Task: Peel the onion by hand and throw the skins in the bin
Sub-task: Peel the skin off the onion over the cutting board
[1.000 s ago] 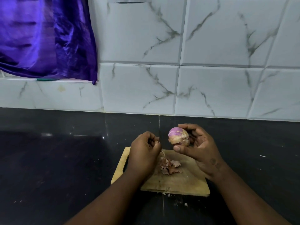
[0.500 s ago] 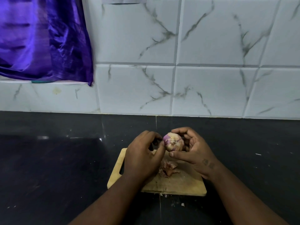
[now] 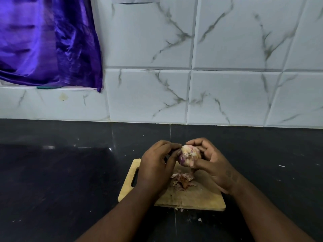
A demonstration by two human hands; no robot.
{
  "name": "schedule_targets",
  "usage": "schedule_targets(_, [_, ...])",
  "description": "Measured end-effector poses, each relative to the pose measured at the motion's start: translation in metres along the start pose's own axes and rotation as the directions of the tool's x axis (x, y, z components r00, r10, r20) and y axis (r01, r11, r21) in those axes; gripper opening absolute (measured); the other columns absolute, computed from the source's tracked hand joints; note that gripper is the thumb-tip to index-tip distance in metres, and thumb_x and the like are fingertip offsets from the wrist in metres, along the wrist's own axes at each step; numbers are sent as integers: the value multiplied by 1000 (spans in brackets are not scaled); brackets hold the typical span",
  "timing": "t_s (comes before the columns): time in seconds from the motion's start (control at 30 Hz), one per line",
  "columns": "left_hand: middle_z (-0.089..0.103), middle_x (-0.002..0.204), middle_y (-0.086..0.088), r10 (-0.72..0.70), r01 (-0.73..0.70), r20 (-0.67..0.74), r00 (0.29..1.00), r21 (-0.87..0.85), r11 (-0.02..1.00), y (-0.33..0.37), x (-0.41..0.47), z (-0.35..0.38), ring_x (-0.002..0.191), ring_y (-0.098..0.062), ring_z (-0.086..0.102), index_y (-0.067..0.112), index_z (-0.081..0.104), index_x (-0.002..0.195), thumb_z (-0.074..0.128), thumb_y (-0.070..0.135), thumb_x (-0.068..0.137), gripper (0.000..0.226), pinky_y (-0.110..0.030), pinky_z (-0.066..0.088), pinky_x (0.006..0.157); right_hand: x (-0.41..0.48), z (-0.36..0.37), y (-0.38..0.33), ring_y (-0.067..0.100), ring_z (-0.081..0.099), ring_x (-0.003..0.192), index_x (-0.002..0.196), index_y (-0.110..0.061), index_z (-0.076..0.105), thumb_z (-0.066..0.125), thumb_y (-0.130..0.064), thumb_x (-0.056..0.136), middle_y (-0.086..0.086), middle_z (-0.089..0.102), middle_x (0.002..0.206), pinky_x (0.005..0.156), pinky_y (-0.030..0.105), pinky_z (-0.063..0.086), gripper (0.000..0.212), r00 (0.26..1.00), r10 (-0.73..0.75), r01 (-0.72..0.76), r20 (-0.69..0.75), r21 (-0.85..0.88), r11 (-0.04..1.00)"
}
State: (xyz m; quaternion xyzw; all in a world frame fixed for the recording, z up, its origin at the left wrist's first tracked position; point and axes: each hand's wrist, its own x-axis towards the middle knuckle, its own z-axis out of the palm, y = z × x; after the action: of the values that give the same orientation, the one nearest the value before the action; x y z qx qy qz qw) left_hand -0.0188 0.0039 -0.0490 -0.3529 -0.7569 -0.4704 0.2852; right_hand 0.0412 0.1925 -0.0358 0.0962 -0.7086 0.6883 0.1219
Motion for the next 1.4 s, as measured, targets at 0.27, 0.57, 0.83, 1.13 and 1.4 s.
schedule_targets(0.27, [76,109,11,-18,19,33,999,-41,999,-1,2,-1,100,0,69,19,80,119,74,11,97,25,-15,57,82,4,2,-1,25,71,101,131,-20,70,64,-1,76,14,74,120,84,36,55,58,999,48,-47,-2,107,993])
schedule_targets(0.57, [77,104,9,-50,52,31,998,-91,994,4,1,-2,94,0,72,17,81,116,79,19,94,22,-13,59,77,5,1,1,23,68,89,113,-13,67,58,-14,84,10,73,104,73,37,52,30,997,60,-48,-56,200,979])
schedule_targets(0.83, [77,105,10,-61,63,16,998,-96,993,3,1,-1,95,0,72,18,81,117,77,17,95,23,-22,63,79,4,5,0,22,71,94,121,-4,66,55,-3,101,21,68,121,75,34,62,23,993,70,-50,-97,196,979])
schedule_targets(1.13, [77,96,9,-53,51,-17,998,-74,996,3,1,-1,87,-3,72,16,83,106,80,8,90,18,-20,61,74,3,6,-2,24,73,94,114,-11,72,58,-9,100,18,73,115,77,38,61,20,993,77,-60,-91,180,982])
schedule_targets(1.4, [75,90,11,-127,125,-16,992,-93,988,3,1,1,84,-6,71,19,79,99,78,4,89,18,-26,62,73,1,5,-1,31,72,112,118,-19,72,81,-19,81,14,74,122,93,42,60,38,997,49,-43,-57,105,993])
